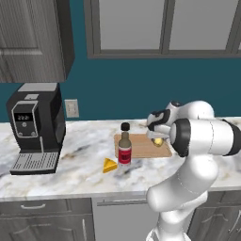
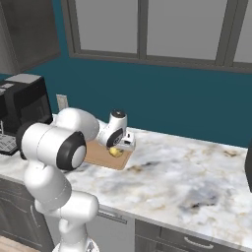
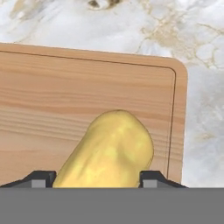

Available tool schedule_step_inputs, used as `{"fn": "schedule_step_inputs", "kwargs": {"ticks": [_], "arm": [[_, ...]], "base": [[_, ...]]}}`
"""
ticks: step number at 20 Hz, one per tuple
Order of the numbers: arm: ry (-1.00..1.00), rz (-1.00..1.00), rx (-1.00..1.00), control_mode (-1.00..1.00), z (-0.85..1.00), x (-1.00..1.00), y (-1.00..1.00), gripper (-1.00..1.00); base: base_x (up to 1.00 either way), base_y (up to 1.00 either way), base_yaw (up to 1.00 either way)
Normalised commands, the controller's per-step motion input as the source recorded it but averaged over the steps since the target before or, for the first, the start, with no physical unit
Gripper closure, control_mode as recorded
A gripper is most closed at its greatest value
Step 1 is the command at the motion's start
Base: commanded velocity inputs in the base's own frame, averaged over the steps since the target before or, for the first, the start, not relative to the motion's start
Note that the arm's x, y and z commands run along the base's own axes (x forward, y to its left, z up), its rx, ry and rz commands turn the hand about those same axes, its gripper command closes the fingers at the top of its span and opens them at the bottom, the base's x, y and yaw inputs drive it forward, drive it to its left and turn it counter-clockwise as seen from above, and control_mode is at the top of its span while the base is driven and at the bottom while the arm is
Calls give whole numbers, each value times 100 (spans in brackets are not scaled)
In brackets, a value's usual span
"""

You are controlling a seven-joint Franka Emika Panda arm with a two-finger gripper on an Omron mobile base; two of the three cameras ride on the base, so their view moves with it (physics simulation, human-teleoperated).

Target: Retrieve the reheated potato from the microwave, then place the potato, cheese, and condiment on the cutting board.

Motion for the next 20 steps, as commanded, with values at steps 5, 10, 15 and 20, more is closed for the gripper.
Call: {"fn": "schedule_step_inputs", "kwargs": {"ticks": [5, 10, 15, 20], "arm": [[0, -3, 0, -100, -30, -3, -1, -100], [-3, -7, 0, -100, -3, -4, 6, -100], [-4, -14, 0, -100, 17, -2, 9, -100], [-4, -9, 0, -100, 31, -1, 1, -100]], "base": [[0, 0, 0], [0, 0, 0], [0, 0, 0], [0, 0, 0]]}}
